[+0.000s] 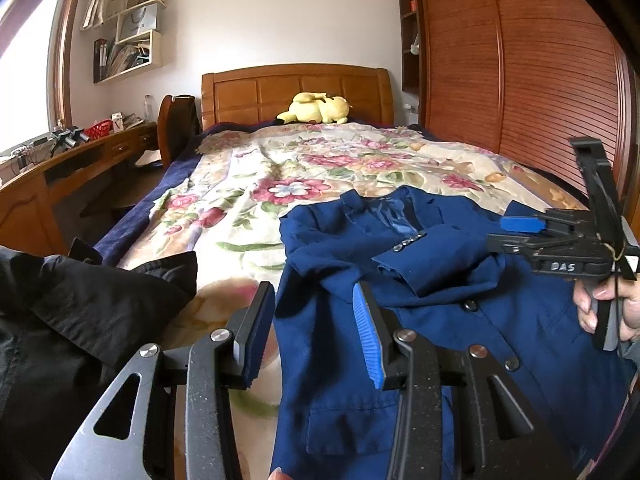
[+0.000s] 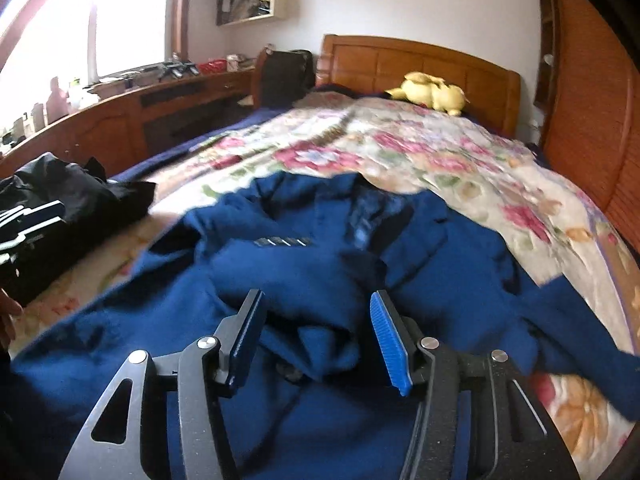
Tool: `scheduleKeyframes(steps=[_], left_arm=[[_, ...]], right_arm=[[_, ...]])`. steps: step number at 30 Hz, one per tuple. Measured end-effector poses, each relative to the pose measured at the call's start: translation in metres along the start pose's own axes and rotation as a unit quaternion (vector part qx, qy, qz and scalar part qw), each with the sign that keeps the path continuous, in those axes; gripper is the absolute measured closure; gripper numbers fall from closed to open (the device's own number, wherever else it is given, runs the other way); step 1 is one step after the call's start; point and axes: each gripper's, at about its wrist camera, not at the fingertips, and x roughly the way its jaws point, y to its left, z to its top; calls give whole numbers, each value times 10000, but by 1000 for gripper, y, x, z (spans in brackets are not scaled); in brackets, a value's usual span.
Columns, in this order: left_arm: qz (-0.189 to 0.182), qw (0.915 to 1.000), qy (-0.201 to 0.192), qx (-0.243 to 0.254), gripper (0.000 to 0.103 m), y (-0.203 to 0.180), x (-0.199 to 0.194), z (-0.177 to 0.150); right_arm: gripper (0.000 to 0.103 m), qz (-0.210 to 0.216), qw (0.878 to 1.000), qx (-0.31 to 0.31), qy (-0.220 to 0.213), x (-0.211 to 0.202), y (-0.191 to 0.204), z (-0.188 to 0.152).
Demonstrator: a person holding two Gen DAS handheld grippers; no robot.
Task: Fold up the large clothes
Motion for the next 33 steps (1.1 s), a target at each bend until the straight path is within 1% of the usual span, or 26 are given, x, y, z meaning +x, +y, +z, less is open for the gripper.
scheduleKeyframes(steps=[3,5,7,9,11,14,18,20,21,22,23,25,28,30,33], left_arm=[[3,10000,8,2,61,1,1,-3],[5,10000,38,9,61,3,1,-5],[13,9999,117,-21,61,5,5,-9],[-40,9998,196,-81,61,7,8,-12],[-91,9996,266,-98,61,8,10,-16],[-71,9994,333,-55,61,7,13,-19],[-85,9991,422,-19,61,4,18,-22],[-75,9990,432,3,61,2,19,-23],[-69,9990,434,18,61,1,19,-23],[-76,9990,436,27,61,1,19,-23],[-87,9990,443,42,61,1,20,-23],[-69,9989,452,74,61,0,21,-23],[-63,9989,456,96,61,-1,22,-23],[-61,9989,447,107,61,-1,22,-23],[-26,9991,412,112,61,-1,21,-23]], right_arm=[[46,163,9995,-272,38,18,22,7],[46,405,9982,-400,164,32,34,7],[43,415,9969,-613,272,45,43,5],[42,514,9950,-702,487,60,49,3],[41,405,9942,-733,675,73,48,1],[41,233,9934,-723,861,87,40,-2],[41,19,9925,-686,1016,99,32,0],[41,-107,9925,-681,1010,101,30,0],[43,-78,9932,-655,958,99,28,0],[55,-65,9938,-634,907,96,26,0],[74,-79,9942,-612,883,95,24,0],[95,-97,9954,-528,800,87,20,0],[98,-196,9982,-357,439,64,14,1],[98,-277,9994,-107,191,46,4,1],[98,-528,9983,187,-162,8,-14,-7]])
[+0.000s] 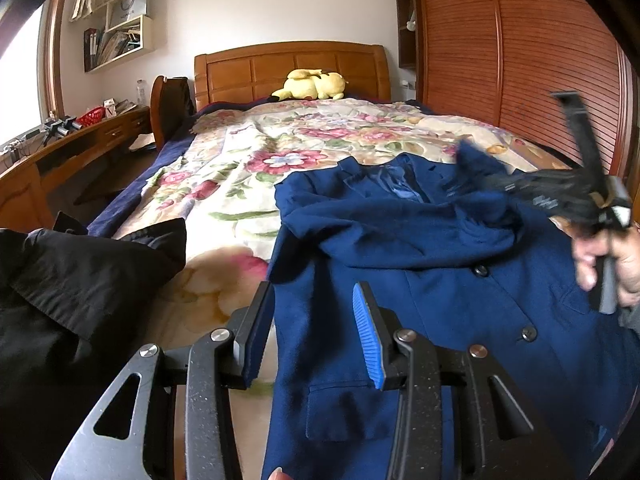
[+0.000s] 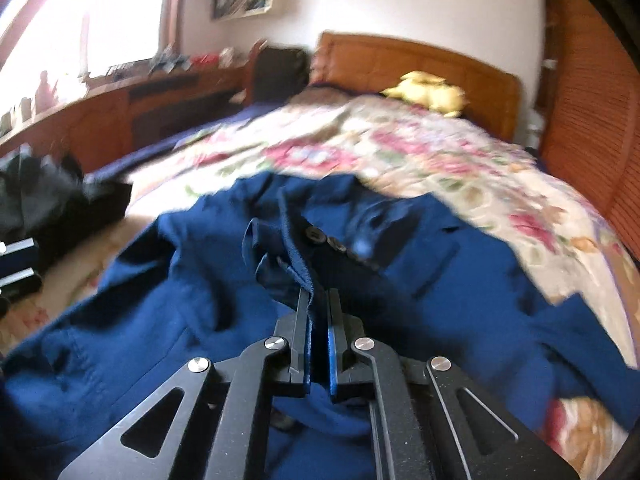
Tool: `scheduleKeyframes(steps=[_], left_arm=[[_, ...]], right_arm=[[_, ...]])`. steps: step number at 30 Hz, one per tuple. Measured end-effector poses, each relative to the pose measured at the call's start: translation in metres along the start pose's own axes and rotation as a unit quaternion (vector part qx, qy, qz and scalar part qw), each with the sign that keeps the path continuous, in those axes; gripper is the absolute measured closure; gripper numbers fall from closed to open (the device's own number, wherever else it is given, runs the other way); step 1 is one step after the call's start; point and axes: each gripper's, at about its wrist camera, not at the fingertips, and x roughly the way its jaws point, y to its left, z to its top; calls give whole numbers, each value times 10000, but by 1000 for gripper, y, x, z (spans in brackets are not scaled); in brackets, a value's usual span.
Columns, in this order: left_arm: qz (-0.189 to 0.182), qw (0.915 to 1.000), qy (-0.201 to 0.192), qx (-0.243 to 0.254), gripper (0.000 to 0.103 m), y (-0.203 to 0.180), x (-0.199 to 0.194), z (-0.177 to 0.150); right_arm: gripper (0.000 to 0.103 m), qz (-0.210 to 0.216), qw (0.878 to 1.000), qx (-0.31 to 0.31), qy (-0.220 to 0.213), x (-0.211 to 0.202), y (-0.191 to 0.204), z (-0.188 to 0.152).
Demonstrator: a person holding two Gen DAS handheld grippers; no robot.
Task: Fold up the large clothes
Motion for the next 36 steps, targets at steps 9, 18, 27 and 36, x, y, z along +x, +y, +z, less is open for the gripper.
scheduleKeyframes(steps=[9,18,27,36], left_arm=[[58,9999,-95,-45,61,1,-7,0],[27,9997,-241,-42,61,-3,-20,-3],[181,9986,-488,-119,61,-11,-51,-12],[276,9980,-531,-211,61,-41,-79,-9]], right_arm=[[98,-772,9949,643,57,-66,-55,-51],[71,-848,9906,905,569,-99,-69,-70],[47,-670,9922,940,476,-139,-72,-82],[47,-459,9937,1007,156,-192,-88,-91]])
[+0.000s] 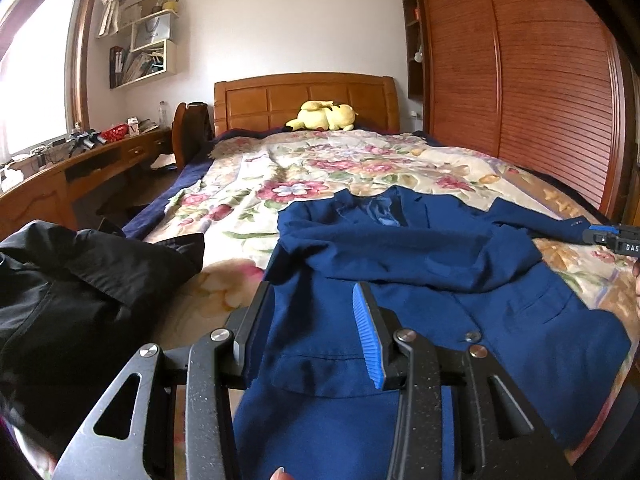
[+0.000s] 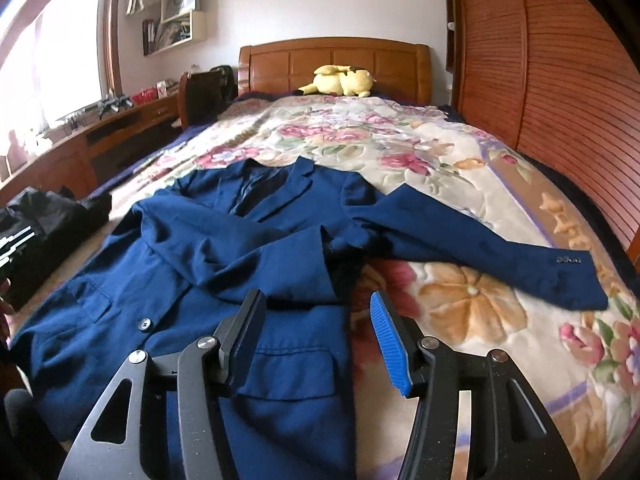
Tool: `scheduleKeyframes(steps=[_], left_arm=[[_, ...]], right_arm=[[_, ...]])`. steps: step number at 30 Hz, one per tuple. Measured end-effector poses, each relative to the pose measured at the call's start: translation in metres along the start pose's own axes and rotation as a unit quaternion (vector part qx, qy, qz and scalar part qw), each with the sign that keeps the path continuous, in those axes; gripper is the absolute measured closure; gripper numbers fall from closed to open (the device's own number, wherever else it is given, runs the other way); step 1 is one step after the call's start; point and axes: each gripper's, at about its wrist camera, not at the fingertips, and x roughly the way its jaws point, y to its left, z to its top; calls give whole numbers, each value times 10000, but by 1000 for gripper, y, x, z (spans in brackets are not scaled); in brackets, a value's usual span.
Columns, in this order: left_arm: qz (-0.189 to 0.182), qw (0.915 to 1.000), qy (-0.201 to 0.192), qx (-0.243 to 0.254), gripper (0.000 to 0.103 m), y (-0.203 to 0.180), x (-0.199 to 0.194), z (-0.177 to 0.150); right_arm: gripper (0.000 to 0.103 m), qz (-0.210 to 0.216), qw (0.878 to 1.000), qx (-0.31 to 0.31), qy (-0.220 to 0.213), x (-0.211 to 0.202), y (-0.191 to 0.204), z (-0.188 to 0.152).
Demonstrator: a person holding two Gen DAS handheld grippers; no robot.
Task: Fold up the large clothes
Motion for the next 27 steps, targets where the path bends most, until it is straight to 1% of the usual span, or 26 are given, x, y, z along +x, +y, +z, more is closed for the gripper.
scheduleKeyframes(steps=[3,5,10,12,13,15,18,21,24,27], left_arm=[[30,10000,28,-40,61,-16,-3,4],[-17,10000,53,-67,61,-25,-3,6],[-78,9999,-30,96,61,-62,8,15],[-138,9998,-68,110,61,-75,14,19],[-183,9997,-91,111,61,-80,18,20],[-266,9995,-117,96,61,-91,29,24],[-372,9992,-128,88,61,-105,47,27],[-403,9991,-92,95,61,-117,62,25],[-475,9987,17,172,61,-125,72,22],[-521,9982,5,287,61,-131,73,19]], right_arm=[[47,53,9998,160,-142,-7,-15,-1],[47,124,9994,242,-198,-8,-23,-2],[46,27,9993,317,-194,0,-50,-2],[42,-20,9992,360,-164,7,-63,-2],[38,-21,9992,387,-139,12,-70,-2],[37,-49,9990,436,-47,22,-84,-3],[36,-205,9984,522,91,38,-106,-5],[36,-401,9968,665,161,50,-124,-4],[36,-635,9941,855,196,57,-147,-6],[36,-730,9910,1084,293,66,-168,-9]])
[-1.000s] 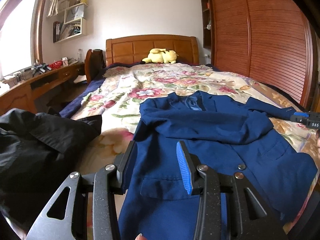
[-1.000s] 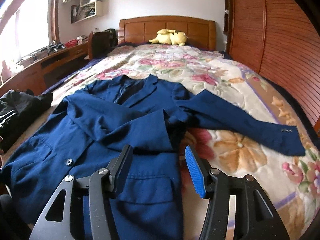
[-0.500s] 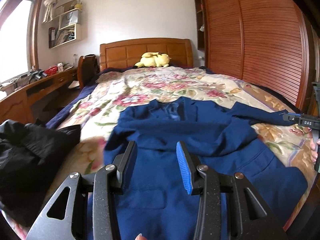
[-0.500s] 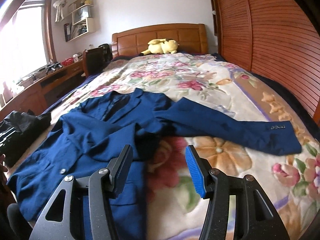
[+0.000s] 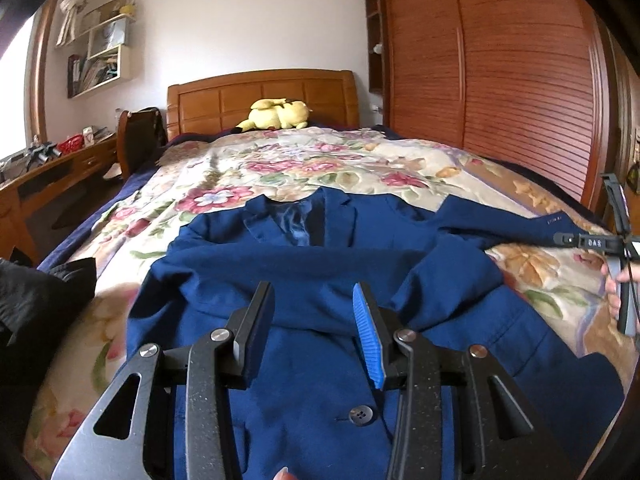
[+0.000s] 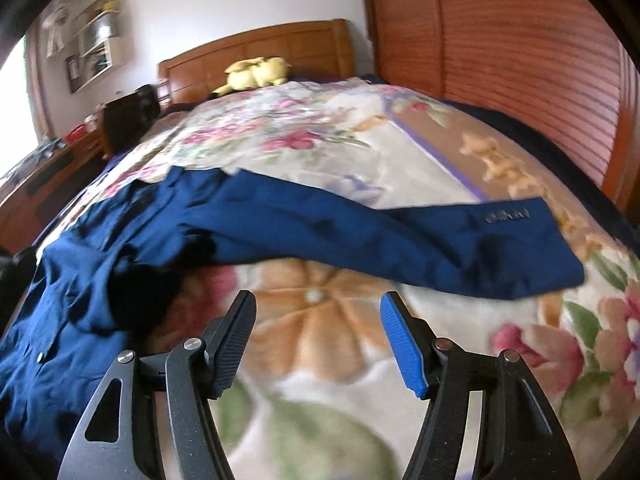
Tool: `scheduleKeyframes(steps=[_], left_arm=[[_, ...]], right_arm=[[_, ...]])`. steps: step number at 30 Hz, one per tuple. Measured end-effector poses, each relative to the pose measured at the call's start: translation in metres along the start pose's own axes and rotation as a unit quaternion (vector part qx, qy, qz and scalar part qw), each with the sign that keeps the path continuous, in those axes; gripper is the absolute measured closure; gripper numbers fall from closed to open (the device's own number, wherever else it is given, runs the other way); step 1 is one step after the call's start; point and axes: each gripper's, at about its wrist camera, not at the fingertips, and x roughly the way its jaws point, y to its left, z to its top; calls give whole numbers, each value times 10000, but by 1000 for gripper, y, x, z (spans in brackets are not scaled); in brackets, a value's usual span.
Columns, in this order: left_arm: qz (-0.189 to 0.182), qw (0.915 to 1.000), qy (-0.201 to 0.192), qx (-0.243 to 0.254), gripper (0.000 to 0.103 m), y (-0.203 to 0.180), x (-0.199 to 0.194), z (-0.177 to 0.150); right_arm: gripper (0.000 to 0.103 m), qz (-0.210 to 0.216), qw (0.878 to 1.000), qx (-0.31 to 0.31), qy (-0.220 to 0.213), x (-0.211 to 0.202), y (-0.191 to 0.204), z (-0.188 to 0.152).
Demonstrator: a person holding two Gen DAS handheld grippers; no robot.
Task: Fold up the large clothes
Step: 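Grasp the outstretched sleeve cuff with the right gripper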
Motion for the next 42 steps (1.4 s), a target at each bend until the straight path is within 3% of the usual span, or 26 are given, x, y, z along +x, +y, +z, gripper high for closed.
scheduleKeyframes(steps=[11,25,31,33,34,35,38,42], left_arm=[[-174,9997,130,119,61,-7,3,-18],[-276,9995,177,-12,61,-3,9,-24],[-279,9994,200,-14,61,-3,10,-26],[-283,9994,203,-15,61,-3,10,-26],[-282,9994,202,-15,61,-3,10,-26],[-281,9994,208,-12,61,-3,10,-26],[-282,9994,209,-15,61,-3,10,-26],[-293,9994,176,12,61,-2,7,-26]], right_arm=[[36,-449,9937,993,258,18,-69,11],[36,-872,9820,1612,463,55,-91,27],[37,-1181,9806,1392,707,82,-86,34],[44,-1330,9805,1239,746,87,-82,35],[55,-1379,9803,1190,762,89,-81,36],[74,-1422,9804,1133,763,90,-80,37],[91,-1336,9834,967,757,91,-76,39],[95,-1327,9878,667,476,78,-62,41]])
